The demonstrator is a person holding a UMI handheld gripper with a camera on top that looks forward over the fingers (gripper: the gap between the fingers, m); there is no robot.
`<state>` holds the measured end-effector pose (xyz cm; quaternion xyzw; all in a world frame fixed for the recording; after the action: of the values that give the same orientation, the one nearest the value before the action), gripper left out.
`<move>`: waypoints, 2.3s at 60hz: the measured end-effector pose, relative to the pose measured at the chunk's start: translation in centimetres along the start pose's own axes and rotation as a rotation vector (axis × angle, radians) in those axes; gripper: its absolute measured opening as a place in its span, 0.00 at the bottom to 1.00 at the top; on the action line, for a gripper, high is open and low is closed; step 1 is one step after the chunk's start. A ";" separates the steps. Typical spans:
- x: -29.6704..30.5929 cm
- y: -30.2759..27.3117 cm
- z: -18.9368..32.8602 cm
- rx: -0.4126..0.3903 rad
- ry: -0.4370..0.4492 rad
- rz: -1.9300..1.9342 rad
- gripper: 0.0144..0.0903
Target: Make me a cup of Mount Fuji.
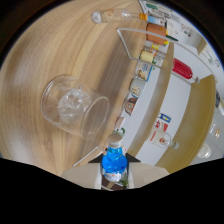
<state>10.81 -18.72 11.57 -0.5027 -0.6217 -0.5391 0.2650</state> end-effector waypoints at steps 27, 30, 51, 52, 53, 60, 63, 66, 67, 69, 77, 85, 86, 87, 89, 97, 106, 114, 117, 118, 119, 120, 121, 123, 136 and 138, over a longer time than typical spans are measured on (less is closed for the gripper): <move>2.0 -0.5 -1.3 0.060 0.010 0.158 0.29; 3.1 -0.4 -2.1 0.084 0.003 0.323 0.29; 4.2 5.1 -3.7 0.208 -0.047 1.427 0.29; 3.6 5.4 -3.6 0.204 -0.062 1.464 0.29; 3.0 5.7 -3.4 0.198 -0.075 1.501 0.29; -2.5 8.1 -1.6 0.118 -0.163 1.702 0.29; -4.7 9.0 -0.8 0.088 -0.189 1.766 0.29; -7.0 9.8 0.0 0.050 -0.217 1.820 0.29; -7.7 10.1 0.3 0.038 -0.227 1.838 0.29; -9.0 10.4 0.7 0.019 -0.245 1.869 0.29; -12.5 10.5 2.1 -0.016 -0.315 1.920 0.29; -14.0 9.8 2.8 -0.020 -0.371 1.927 0.29; -13.9 9.8 2.9 -0.019 -0.370 1.929 0.29; -13.9 9.8 2.9 -0.016 -0.367 1.931 0.29; -14.0 9.7 2.9 -0.015 -0.374 1.929 0.29; -14.7 9.6 2.9 -0.041 -0.397 1.906 0.30; -14.6 9.9 2.4 -0.068 -0.403 1.910 0.42; -12.9 11.0 0.8 -0.086 -0.365 1.913 0.79; -11.8 11.5 0.0 -0.100 -0.337 1.913 0.91; -11.3 11.6 -0.3 -0.101 -0.326 1.914 0.92; -10.8 11.7 -0.7 -0.101 -0.314 1.916 0.92; -10.2 11.8 -1.0 -0.102 -0.301 1.917 0.93; -9.7 12.0 -1.4 -0.103 -0.289 1.919 0.92; -8.5 11.9 -2.1 -0.104 -0.267 1.924 0.92; -0.8 6.5 -7.1 -0.021 -0.237 1.946 0.92; -0.2 5.1 -7.6 -0.008 -0.254 1.950 0.92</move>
<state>13.85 -26.36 15.58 -0.8505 0.0434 -0.0283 0.5234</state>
